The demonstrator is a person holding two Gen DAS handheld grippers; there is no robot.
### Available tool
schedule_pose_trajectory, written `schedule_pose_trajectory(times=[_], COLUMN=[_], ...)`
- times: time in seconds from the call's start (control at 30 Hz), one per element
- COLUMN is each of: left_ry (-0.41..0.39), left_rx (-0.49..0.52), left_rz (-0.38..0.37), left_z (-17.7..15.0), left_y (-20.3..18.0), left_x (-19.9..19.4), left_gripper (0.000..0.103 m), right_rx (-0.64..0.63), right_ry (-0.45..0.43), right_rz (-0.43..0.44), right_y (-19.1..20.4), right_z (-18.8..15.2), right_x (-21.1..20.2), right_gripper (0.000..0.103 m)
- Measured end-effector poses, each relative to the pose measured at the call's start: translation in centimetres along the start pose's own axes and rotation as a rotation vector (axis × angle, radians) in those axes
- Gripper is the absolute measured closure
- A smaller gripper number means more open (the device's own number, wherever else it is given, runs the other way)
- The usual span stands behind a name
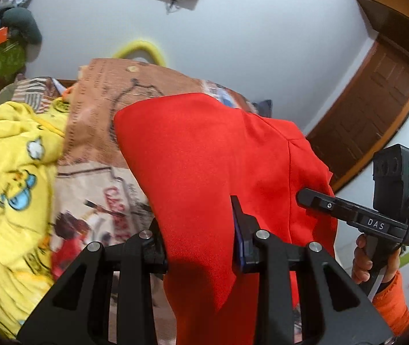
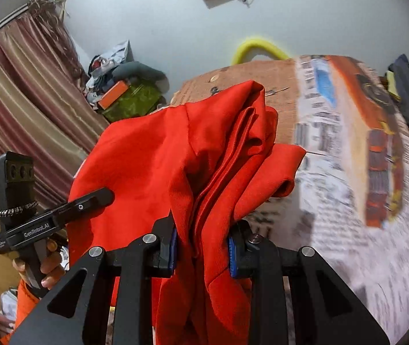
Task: Fold large clothes
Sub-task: 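Lower the red jacket bundle onto the bed with both grippers and release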
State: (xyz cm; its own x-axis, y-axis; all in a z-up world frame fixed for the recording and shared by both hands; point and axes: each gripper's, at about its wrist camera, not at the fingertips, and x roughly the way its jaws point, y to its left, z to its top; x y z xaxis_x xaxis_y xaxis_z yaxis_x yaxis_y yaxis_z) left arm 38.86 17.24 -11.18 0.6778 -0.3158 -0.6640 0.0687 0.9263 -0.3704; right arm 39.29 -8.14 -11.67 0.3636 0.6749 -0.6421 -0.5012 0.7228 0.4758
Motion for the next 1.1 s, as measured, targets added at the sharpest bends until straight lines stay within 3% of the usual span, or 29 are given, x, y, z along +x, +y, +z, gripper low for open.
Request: schedule_pose_trajectory(times=[0.3, 0.47, 0.57, 0.63, 0.73, 0.83, 0.9, 1.03, 1.1], left_ry=[0.04, 0.146, 0.238, 0.239, 0.2, 0.19, 0.175, 0.162, 0.174], left_rx=[-0.031, -0.073, -0.117, -0.143, -0.155, -0.083, 0.001, 0.117, 0.16], left_rz=[0.135, 0.193, 0.264, 0.276, 0.262, 0.342, 0.401, 0.428, 0.439], left_z=[1.2, -0.2, -2.1, -3.6, -4.6, -4.8, -5.0, -6.0, -7.2], left_y=[9.6, 15.1, 17.9, 19.5, 19.4, 17.4, 15.8, 12.8, 11.7], left_x=[6.8, 13.1, 16.3, 17.0, 15.4, 13.7, 12.7, 11.3, 11.3], left_gripper=[0.071, 0.07, 0.065, 0.055, 0.052, 0.051, 0.05, 0.03, 0.027], right_rx=[0.023, 0.056, 0.04, 0.007, -0.093, -0.205, -0.252, -0.269, -0.292], right_ry=[0.117, 0.203, 0.236, 0.237, 0.233, 0.167, 0.12, 0.129, 0.15], right_rz=[-0.002, -0.058, -0.128, -0.152, -0.203, -0.265, -0.263, -0.2, -0.202], right_y=[0.2, -2.1, -3.4, -3.9, -2.6, -0.5, 1.1, 2.6, 3.2], right_z=[1.4, 0.5, -0.4, -1.0, -1.7, -1.6, -1.8, -2.6, -3.7], right_x=[12.8, 19.7, 21.9, 22.0, 20.5, 18.5, 16.9, 16.7, 17.5], right_gripper=[0.08, 0.081, 0.087, 0.087, 0.086, 0.086, 0.086, 0.054, 0.054])
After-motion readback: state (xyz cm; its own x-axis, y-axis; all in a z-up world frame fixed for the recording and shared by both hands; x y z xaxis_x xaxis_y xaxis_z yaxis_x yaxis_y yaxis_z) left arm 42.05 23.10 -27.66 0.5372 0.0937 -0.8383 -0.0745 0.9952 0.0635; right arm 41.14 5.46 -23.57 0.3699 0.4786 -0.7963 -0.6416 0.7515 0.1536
